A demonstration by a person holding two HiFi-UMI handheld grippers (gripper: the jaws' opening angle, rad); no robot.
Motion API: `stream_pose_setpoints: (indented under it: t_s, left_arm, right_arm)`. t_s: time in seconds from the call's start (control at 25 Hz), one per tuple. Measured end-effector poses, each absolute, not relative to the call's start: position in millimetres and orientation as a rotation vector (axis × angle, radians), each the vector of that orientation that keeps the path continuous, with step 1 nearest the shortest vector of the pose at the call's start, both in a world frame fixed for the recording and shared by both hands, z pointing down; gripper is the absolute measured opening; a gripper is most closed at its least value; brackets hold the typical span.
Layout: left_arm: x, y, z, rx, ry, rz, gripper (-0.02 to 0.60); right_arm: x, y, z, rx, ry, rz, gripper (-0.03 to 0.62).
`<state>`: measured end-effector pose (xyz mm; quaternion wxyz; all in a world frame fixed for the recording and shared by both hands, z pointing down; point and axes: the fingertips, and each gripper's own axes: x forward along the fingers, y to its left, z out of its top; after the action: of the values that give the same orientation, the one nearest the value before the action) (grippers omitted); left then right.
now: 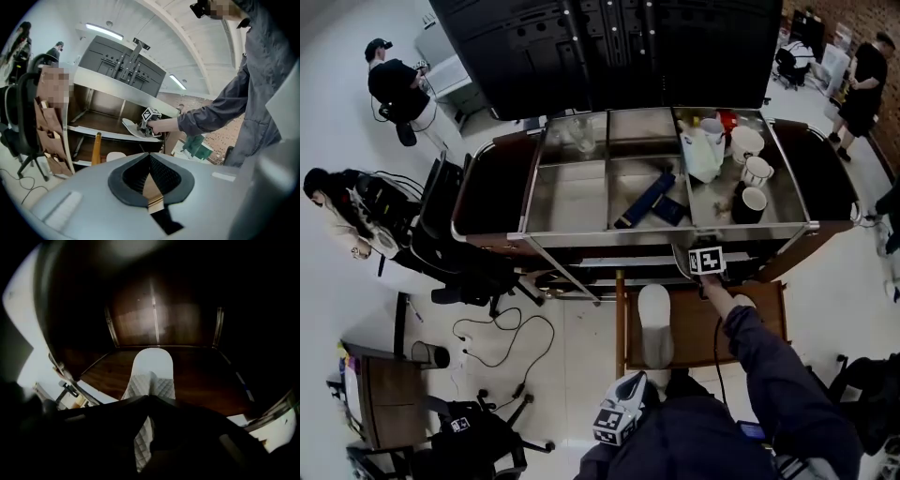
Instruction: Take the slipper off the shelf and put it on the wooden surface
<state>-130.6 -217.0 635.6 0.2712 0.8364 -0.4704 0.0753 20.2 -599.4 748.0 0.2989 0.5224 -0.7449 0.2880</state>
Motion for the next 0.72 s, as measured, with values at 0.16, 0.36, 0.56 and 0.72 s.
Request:
stream_pose_setpoints:
  t_s: [0.16, 0.36, 0.56, 0.72]
  left_arm:
    - [-149.6, -223.5, 627.7, 2.186, -1.370, 0.201, 0.008]
    - [-158.9, -229.6, 623.0, 2.167, -1.406, 0.176, 0.008]
    - [-146.6, -225.7, 626.1, 2.245, -1.330, 0.167, 0.008]
    - [-127.2, -209.5, 624.6, 2.321, -1.239, 0.162, 0.008]
  right_arm:
    - [25.2, -621.9, 759.9, 1.456, -1.883, 0.711, 0.029]
    - [1.8, -617.5, 734.1, 1.485, -2.116, 0.437, 0.051]
    - [-8.9, -553.6, 713.5, 1.463, -2.216, 0.438, 0.081]
    - [-3.5, -451.7, 707.2, 1.443, -2.275, 0.475, 0.081]
